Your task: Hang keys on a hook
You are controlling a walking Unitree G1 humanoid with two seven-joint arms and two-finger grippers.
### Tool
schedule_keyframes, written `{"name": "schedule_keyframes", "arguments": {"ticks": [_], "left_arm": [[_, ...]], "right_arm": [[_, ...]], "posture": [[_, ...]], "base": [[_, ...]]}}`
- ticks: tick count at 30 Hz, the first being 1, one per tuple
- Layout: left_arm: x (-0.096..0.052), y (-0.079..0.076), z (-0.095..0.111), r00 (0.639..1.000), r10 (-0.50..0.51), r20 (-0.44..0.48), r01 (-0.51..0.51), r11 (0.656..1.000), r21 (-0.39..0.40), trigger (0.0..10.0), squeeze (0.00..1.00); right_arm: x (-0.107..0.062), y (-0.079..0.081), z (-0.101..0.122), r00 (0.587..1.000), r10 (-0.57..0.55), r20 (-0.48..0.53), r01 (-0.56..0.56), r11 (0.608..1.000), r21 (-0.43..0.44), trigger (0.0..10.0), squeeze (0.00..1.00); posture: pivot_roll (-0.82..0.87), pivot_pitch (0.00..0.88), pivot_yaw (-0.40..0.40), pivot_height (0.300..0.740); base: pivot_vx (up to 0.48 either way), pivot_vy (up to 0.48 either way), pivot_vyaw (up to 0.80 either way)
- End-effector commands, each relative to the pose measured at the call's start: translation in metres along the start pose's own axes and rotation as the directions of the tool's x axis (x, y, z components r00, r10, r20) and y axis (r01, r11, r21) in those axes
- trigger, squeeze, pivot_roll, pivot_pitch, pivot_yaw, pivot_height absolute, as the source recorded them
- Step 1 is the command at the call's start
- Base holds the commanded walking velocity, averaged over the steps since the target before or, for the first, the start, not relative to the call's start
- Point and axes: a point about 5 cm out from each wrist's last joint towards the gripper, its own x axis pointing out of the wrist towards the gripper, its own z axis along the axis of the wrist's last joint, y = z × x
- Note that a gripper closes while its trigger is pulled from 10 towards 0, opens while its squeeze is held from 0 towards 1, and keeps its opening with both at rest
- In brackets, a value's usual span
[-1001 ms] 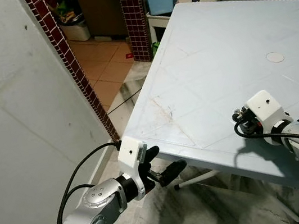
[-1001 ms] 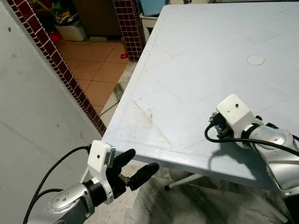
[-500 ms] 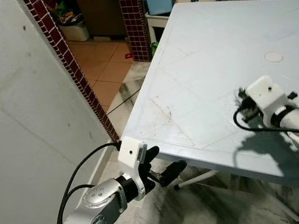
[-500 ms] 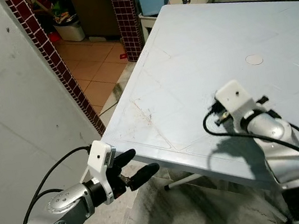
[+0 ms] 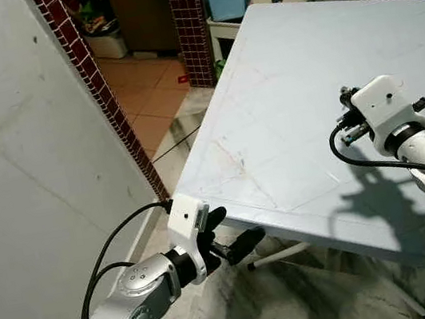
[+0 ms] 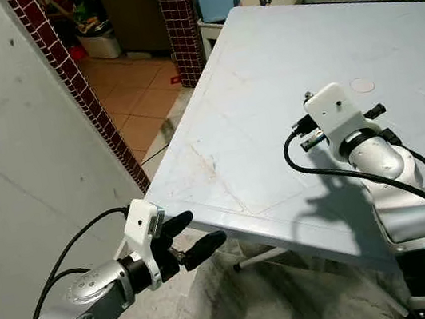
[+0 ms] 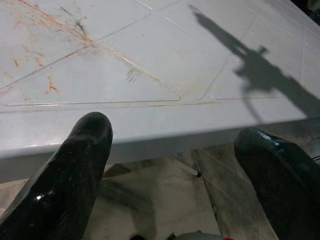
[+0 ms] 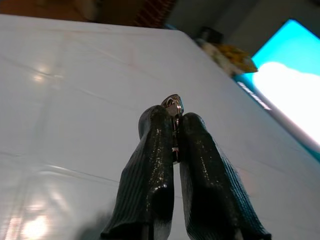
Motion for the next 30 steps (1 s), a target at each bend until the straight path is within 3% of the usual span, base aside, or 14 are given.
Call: {"name": "schedule_keyframes", "arguments": {"ticks": [1,3,5,6,7,8,14,15,19,30], "left_arm": [[0.001,0.000,0.001,1.000,0.005,-0.002,-0.005,1.000,0.019,10.0,0.00],[0.002,0.004,0.001,0.999,0.045,0.011,-0.046,0.998,0.033,10.0,0.00],[0.002,0.021,0.011,0.976,0.200,0.086,-0.206,0.976,0.069,10.0,0.00],[0.001,0.026,0.014,0.964,0.242,0.107,-0.251,0.965,0.072,10.0,0.00],[0.000,0.030,0.017,0.955,0.268,0.123,-0.278,0.958,0.065,10.0,0.00],[-0.004,0.039,0.024,0.932,0.324,0.161,-0.337,0.939,0.064,10.0,0.00],[-0.012,0.053,0.032,0.871,0.436,0.227,-0.454,0.891,0.031,10.0,0.00],[-0.014,0.056,0.035,0.842,0.475,0.257,-0.498,0.867,0.029,10.0,0.00],[-0.013,0.059,0.039,0.807,0.515,0.288,-0.544,0.838,0.026,10.0,0.00],[-0.003,0.057,0.040,0.772,0.543,0.330,-0.570,0.821,-0.019,10.0,0.00]], "right_arm": [[0.002,0.008,0.018,0.995,0.059,0.081,-0.059,0.998,0.001,0.0,0.00],[0.004,0.013,0.026,0.990,0.071,0.121,-0.075,0.997,0.034,0.0,0.00],[0.007,0.021,0.041,0.979,0.087,0.185,-0.096,0.995,0.036,0.3,0.00],[0.007,0.023,0.043,0.977,0.088,0.194,-0.097,0.995,0.037,2.2,0.00],[0.008,0.025,0.045,0.976,0.085,0.200,-0.095,0.995,0.037,5.1,0.00],[0.009,0.030,0.052,0.970,0.073,0.231,-0.085,0.996,0.041,10.0,0.00],[0.010,0.050,0.059,0.966,0.077,0.248,-0.099,0.992,0.079,10.0,0.00],[0.010,0.056,0.060,0.964,0.077,0.255,-0.106,0.989,0.099,10.0,0.00],[0.012,0.067,0.064,0.959,0.080,0.270,-0.120,0.983,0.136,10.0,0.00],[0.021,0.081,0.067,0.965,0.028,0.262,-0.094,0.966,0.239,10.0,0.00]], "posture": [[-0.08,0.102,0.097,0.740],[-0.08,0.095,0.096,0.740],[-0.07,0.088,0.090,0.740],[-0.07,0.088,0.090,0.740],[-0.07,0.086,0.088,0.740],[-0.07,0.086,0.087,0.740],[-0.06,0.082,0.081,0.740],[-0.06,0.077,0.088,0.740],[-0.07,0.078,0.098,0.740],[-0.06,0.072,0.083,0.740]], "base": [[0.000,0.000,0.00],[0.000,0.000,0.00],[0.000,0.000,0.00],[0.000,0.000,0.00],[0.000,0.000,0.00],[0.000,0.000,0.00],[0.000,0.000,0.53],[0.000,0.000,0.80],[0.000,0.000,0.80],[0.000,0.000,0.80]]}}
